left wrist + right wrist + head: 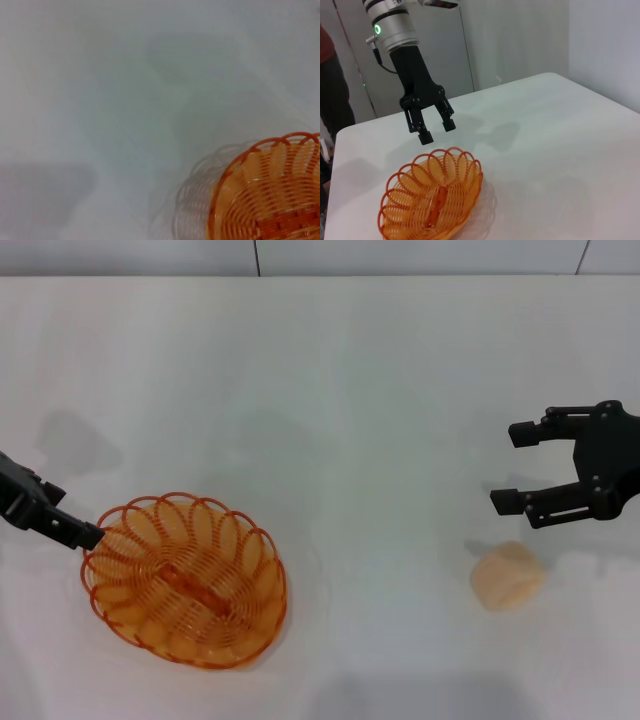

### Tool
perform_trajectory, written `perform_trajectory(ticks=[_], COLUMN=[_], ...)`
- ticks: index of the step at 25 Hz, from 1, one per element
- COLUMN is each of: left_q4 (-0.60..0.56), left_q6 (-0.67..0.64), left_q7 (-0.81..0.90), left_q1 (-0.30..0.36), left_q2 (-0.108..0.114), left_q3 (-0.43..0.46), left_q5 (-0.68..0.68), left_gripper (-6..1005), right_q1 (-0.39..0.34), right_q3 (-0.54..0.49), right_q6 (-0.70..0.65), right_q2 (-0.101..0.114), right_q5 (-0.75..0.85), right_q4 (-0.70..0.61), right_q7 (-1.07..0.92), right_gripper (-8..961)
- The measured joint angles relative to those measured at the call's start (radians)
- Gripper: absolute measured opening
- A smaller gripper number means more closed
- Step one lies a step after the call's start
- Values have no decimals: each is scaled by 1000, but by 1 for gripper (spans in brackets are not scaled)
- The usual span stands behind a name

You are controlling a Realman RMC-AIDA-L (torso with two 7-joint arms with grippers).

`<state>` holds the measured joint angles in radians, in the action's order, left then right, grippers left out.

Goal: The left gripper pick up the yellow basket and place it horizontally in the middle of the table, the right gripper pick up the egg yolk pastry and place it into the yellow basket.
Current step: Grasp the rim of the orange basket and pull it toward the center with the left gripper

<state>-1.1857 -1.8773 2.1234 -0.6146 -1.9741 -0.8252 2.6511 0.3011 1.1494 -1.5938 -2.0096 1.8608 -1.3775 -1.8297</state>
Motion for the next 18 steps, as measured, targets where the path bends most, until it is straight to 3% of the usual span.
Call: perform_trajectory(ticks=[18], left_q4=[155], left_q6=[75], left_q7=[91], left_q1=[-69], left_q2=[-17], left_q3=[-16], left_q5=[73], left_gripper=[855], right_q1=[4], right_q3=[1], right_q6=[-2], right_q2=[-1], right_q5=[-2], right_q4=[0], right_q7=[-2], right_gripper=[857])
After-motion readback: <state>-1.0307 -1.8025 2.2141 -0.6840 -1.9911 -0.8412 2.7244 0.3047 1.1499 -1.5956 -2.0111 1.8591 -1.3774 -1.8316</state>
